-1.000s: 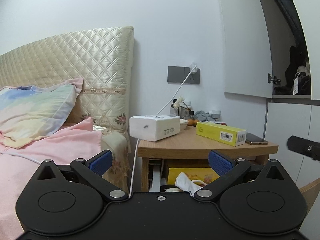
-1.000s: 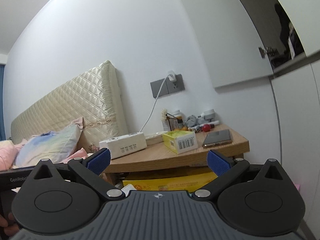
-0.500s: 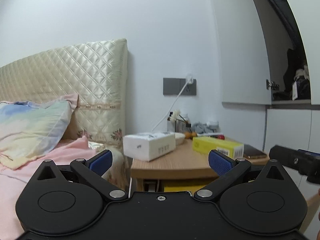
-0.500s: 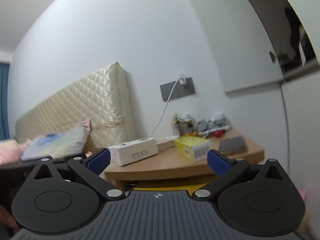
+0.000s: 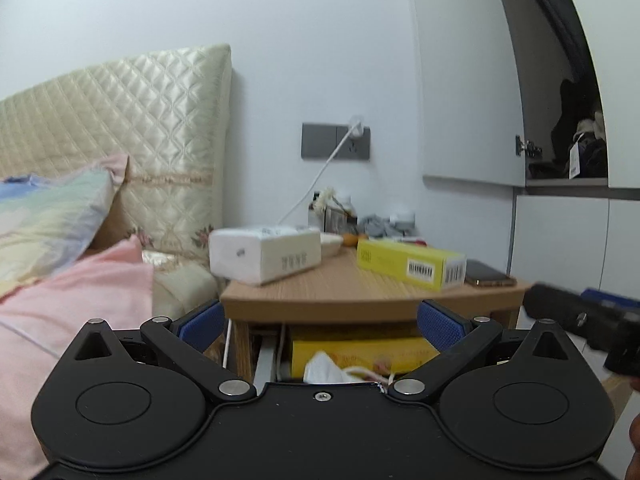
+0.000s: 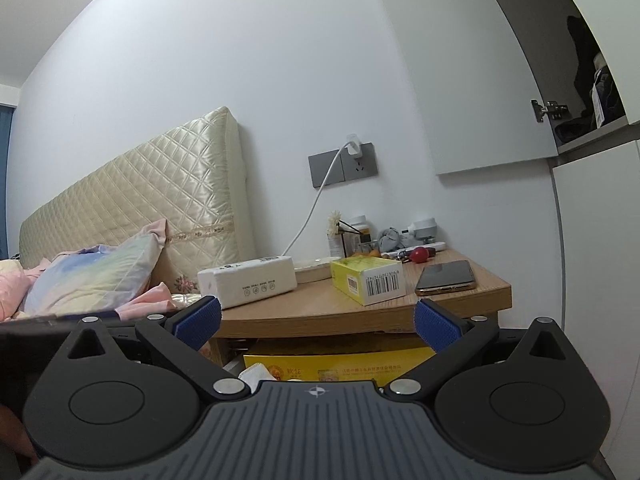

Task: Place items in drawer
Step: 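Release the key knob and back the left tool away from the drawer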

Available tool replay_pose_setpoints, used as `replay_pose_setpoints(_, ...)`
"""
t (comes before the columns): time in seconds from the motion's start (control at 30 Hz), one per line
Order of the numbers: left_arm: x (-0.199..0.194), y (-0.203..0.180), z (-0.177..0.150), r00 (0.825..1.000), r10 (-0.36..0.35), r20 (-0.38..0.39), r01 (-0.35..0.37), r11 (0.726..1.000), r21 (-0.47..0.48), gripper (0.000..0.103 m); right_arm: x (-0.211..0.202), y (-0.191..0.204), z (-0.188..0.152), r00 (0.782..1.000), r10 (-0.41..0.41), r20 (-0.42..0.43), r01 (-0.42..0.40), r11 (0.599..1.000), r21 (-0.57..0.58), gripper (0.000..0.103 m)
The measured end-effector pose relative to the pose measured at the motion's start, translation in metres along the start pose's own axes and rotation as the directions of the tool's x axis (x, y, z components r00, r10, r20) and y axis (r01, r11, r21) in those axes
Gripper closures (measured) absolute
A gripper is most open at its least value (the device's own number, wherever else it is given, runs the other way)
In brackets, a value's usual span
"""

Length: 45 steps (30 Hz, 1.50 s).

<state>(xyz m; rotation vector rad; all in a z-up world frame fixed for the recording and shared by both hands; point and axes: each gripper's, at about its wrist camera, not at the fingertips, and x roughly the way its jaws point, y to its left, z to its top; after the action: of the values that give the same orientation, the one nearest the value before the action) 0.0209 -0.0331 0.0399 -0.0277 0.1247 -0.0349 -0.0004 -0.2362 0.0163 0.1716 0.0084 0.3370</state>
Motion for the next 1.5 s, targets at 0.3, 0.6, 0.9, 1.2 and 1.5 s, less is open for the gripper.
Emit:
replay_pose_setpoints(0.3,-0.004,-0.004,-0.009,1.0,-0.026,-0.005,0.026,0.999,0.026,0.001,0.008,0.004,-0.007,0.999,-0.034,-0.016,0.034,0.999,0.022,0.0)
replay_pose_setpoints(0.6,-0.006,0.001,-0.008,1.0,0.003,-0.007,-0.003,1.0,-0.002,0.001,0.002,0.005,-0.008,0.998,-0.058,0.008,0.058,0.998,0.035,0.0)
replay_pose_setpoints(0.9,-0.005,0.002,-0.007,1.0,0.013,-0.01,-0.014,1.0,-0.004,0.001,0.001,-0.003,-0.006,0.997,-0.07,0.018,0.069,0.996,0.052,0.0)
replay_pose_setpoints(1.2,-0.004,0.001,-0.008,1.0,0.013,-0.013,-0.013,1.0,0.0,0.001,0.0,-0.004,-0.008,0.997,-0.079,0.011,0.078,0.995,0.059,0.0)
replay_pose_setpoints(1.5,-0.006,0.0,-0.008,1.0,0.013,-0.009,-0.014,1.0,0.0,0.001,-0.002,-0.007,-0.005,0.996,-0.092,0.015,0.091,0.993,0.075,0.0)
